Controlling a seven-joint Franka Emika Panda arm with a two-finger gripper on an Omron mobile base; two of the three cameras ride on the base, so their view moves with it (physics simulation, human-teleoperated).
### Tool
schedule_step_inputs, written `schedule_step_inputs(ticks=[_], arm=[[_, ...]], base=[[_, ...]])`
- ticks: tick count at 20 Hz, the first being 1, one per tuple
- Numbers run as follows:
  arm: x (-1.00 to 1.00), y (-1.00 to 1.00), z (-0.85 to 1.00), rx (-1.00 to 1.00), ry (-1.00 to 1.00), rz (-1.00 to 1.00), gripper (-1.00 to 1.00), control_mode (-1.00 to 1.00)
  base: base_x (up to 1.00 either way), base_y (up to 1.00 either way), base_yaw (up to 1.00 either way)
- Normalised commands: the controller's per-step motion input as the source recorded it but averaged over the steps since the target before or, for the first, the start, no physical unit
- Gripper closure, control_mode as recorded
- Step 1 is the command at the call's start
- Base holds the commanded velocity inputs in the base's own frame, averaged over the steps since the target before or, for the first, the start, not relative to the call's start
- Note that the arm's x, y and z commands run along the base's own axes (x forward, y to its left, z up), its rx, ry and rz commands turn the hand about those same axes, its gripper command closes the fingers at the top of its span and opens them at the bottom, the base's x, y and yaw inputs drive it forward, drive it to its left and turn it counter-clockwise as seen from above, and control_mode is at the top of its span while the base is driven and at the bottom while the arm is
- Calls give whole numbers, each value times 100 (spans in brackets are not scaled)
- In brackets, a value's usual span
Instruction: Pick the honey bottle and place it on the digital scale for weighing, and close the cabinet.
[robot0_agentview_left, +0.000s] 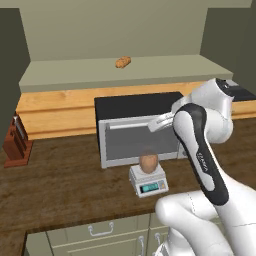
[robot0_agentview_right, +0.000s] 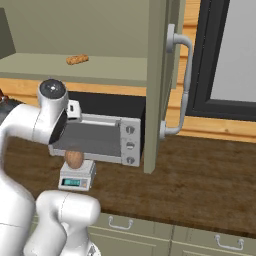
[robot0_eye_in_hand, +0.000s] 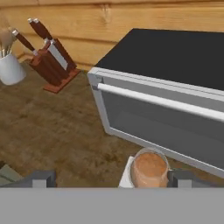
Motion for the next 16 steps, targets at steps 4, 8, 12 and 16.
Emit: schedule_step_inputs(ticks=[4, 8, 12, 16], arm=[[-57, -25, 1, 0, -1, -21, -100, -100], [-100, -46, 0, 11, -26, -7, -100, -100], [-76, -43, 34, 10, -39, 0, -100, -100], [-35, -33, 78, 6, -39, 0, -100, -100]], base=[[0, 0, 0], [0, 0, 0], [0, 0, 0], [0, 0, 0]])
